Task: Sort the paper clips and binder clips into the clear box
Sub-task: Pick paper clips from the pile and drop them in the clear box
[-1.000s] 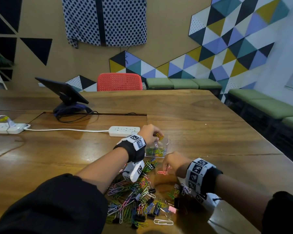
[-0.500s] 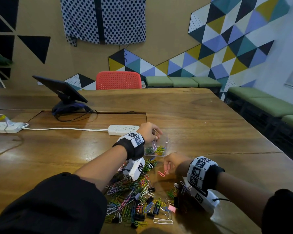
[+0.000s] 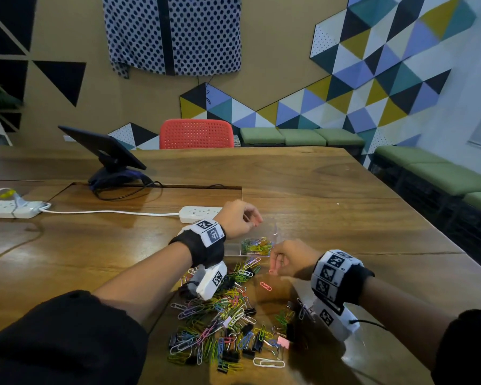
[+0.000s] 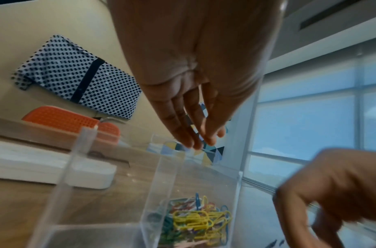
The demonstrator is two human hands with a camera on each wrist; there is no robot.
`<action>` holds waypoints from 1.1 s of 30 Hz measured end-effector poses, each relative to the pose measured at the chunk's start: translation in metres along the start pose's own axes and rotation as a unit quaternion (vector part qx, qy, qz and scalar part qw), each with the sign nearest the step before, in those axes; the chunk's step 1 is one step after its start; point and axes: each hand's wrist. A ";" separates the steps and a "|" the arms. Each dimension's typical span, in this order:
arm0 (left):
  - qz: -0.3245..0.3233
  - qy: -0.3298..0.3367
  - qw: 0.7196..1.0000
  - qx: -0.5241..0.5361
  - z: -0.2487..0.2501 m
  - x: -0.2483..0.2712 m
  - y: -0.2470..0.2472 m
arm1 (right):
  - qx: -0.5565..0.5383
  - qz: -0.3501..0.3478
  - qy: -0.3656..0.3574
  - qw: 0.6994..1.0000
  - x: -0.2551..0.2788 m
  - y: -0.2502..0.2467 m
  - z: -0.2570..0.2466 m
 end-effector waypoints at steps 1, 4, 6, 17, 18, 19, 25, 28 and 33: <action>-0.005 0.009 1.000 -0.013 0.000 0.006 -0.002 | -0.004 0.021 -0.006 1.000 0.000 -0.005 -0.001; -0.064 0.009 0.996 -0.054 -0.008 0.024 -0.004 | -0.043 0.095 -0.013 0.994 -0.008 -0.021 -0.002; -0.131 -0.012 0.988 -0.082 -0.015 0.035 -0.001 | -0.060 0.150 -0.009 0.987 -0.013 -0.033 -0.005; -0.239 -0.018 0.955 -0.176 -0.023 0.058 0.025 | -0.011 0.201 0.030 0.979 -0.051 -0.028 -0.021; -0.242 -0.014 0.953 -0.180 -0.022 0.058 0.027 | -0.005 0.199 0.029 0.980 -0.051 -0.026 -0.021; -0.243 -0.013 0.952 -0.184 -0.021 0.057 0.029 | -0.003 0.197 0.027 0.980 -0.050 -0.024 -0.020; -0.229 -0.020 0.956 -0.181 -0.022 0.053 0.034 | 0.013 0.235 -0.039 0.971 -0.037 -0.018 -0.017; -0.211 -0.024 0.965 -0.152 -0.025 0.052 0.035 | 0.055 0.205 -0.093 0.973 -0.024 -0.006 -0.019; -0.203 -0.040 0.972 -0.113 -0.028 0.050 0.033 | 0.114 0.014 -0.071 0.991 -0.020 0.018 -0.018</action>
Point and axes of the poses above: each hand's wrist, its own x-axis away from the middle knuckle, its own y-axis out of the palm, z = x × y, and after that the axes turned 4 degrees about y, right-handed
